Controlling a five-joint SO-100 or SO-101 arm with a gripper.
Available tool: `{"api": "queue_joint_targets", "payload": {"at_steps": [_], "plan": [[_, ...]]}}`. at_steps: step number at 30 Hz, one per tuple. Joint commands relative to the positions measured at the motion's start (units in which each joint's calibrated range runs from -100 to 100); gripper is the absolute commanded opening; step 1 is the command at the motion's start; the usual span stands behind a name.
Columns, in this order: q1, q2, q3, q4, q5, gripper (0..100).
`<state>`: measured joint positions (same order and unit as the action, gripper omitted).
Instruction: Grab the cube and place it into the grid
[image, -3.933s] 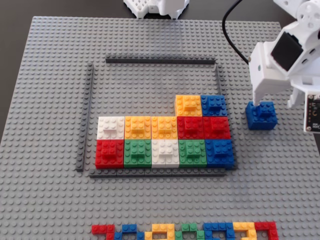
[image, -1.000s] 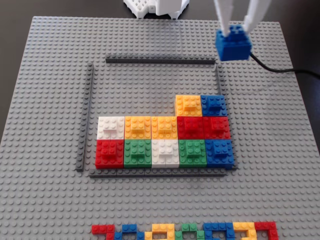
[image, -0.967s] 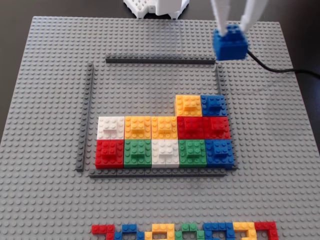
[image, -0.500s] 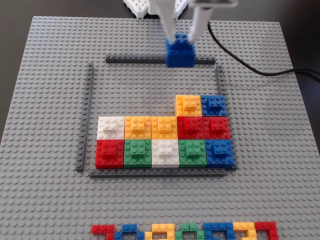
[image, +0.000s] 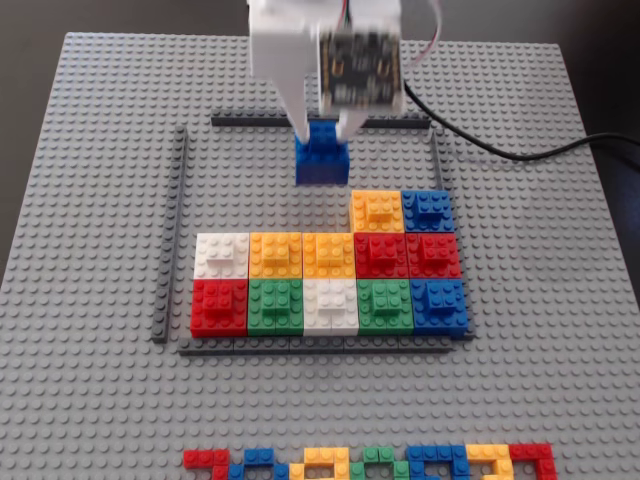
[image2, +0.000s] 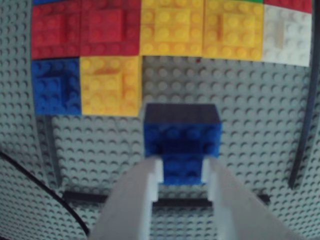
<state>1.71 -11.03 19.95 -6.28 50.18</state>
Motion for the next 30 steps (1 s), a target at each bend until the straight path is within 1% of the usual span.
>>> {"api": "queue_joint_targets", "payload": {"at_steps": [1, 13, 30], "plan": [[0.75, 1.40, -1.32, -1.83, 0.34, 1], [-0.42, 7.59, -4.59, -3.15, -0.54, 1], [-1.82, 12.32, -9.21, -3.79, -1.12, 1]]}}
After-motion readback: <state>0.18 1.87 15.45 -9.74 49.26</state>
